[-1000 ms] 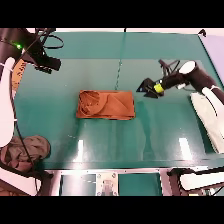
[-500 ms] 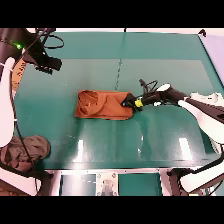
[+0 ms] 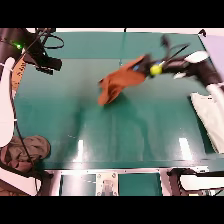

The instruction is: Fold the shirts.

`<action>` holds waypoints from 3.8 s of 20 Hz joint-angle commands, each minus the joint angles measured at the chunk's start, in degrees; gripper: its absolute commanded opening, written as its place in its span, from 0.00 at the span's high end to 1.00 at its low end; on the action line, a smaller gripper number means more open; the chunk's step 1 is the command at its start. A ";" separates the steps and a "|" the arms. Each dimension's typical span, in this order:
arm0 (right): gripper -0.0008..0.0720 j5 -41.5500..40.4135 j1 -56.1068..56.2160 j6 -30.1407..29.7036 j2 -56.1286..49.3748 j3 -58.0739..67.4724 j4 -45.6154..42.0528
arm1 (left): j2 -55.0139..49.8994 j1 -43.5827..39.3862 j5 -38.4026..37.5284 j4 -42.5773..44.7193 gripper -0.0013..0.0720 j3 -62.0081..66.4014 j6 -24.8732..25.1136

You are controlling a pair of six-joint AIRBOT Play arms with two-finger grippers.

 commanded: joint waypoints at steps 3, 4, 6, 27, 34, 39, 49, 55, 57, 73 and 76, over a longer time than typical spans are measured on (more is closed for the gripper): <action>0.96 11.41 -20.55 9.75 4.57 15.34 -9.62 | 0.02 0.04 -0.02 -5.51 0.95 0.00 -0.04; 0.96 11.37 -24.90 10.32 4.42 16.22 -9.64 | 0.02 0.04 0.02 -6.54 0.95 0.00 -0.04; 0.96 11.30 -33.81 10.25 3.04 17.27 -9.64 | 0.02 0.04 0.46 -7.32 0.95 0.00 -0.04; 0.96 34.80 -56.81 19.52 -7.41 27.32 -53.02 | -0.04 0.04 5.03 -15.37 0.95 -0.17 -2.99; 0.96 38.38 -56.78 25.55 -7.26 20.85 -67.76 | -0.04 0.04 5.01 -17.70 0.95 -0.17 -2.99; 0.53 38.42 -56.81 28.13 -7.26 7.45 -74.90 | -0.04 0.04 4.98 -20.57 0.95 -0.17 -2.97; 0.96 34.75 -46.45 28.87 -7.80 18.69 -61.51 | 0.81 0.04 5.35 -23.82 0.95 -0.15 -4.09; 0.97 22.77 -25.64 24.61 1.44 10.82 -55.52 | 9.27 -2.27 5.68 -27.10 0.95 -9.75 -6.64; 0.96 18.64 -19.98 23.45 7.45 2.29 -55.54 | 16.65 -5.27 9.11 -25.33 0.95 -21.40 -7.74; 0.96 4.00 -7.17 21.81 30.45 -33.48 -55.56 | 37.57 -11.78 21.62 -22.23 0.95 -60.28 -14.56; 0.96 4.00 -7.17 21.81 30.45 -33.48 -55.56 | 37.57 -11.78 21.66 -22.23 0.95 -60.28 -14.58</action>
